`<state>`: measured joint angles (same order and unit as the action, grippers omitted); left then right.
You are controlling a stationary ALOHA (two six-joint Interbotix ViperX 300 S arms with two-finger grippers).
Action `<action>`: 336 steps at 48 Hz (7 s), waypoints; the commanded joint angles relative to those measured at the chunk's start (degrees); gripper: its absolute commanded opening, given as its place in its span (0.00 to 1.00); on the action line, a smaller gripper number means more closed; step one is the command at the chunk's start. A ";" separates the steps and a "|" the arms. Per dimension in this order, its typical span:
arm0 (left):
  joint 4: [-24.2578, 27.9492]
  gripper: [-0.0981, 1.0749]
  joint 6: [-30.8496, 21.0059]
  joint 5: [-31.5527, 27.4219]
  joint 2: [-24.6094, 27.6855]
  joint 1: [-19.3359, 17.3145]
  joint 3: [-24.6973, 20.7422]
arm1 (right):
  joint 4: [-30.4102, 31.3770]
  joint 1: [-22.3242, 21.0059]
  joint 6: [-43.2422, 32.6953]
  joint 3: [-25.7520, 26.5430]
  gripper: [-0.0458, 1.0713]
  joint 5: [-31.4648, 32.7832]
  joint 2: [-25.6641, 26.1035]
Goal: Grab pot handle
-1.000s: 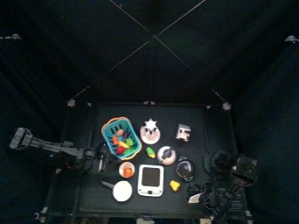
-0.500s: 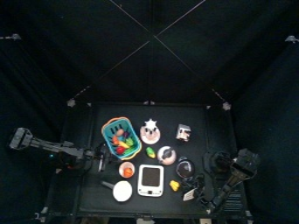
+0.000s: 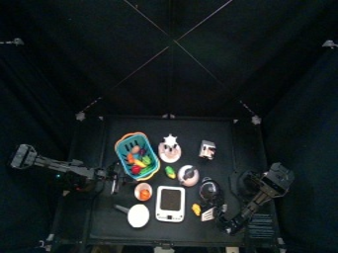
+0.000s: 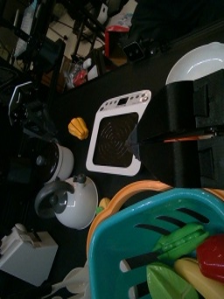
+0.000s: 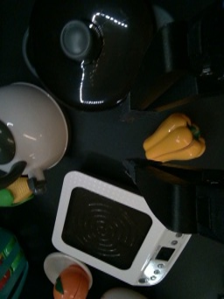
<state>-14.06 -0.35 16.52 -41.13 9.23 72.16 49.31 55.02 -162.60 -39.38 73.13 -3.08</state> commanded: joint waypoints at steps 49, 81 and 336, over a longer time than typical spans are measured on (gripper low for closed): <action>0.09 0.23 0.09 0.18 0.09 0.00 -0.44 | -11.43 7.29 -10.63 -4.66 0.73 0.88 2.11; 0.09 0.23 0.09 0.18 0.09 0.00 -0.18 | -4.66 4.39 -10.81 -8.88 0.73 -4.13 2.20; 0.09 0.23 0.09 0.18 0.09 -0.44 1.23 | -8.53 -8.09 53.17 4.66 0.85 7.73 -10.46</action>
<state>-14.06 -0.35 16.44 -41.22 8.88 74.09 40.78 47.64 -109.69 -35.60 80.16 -14.24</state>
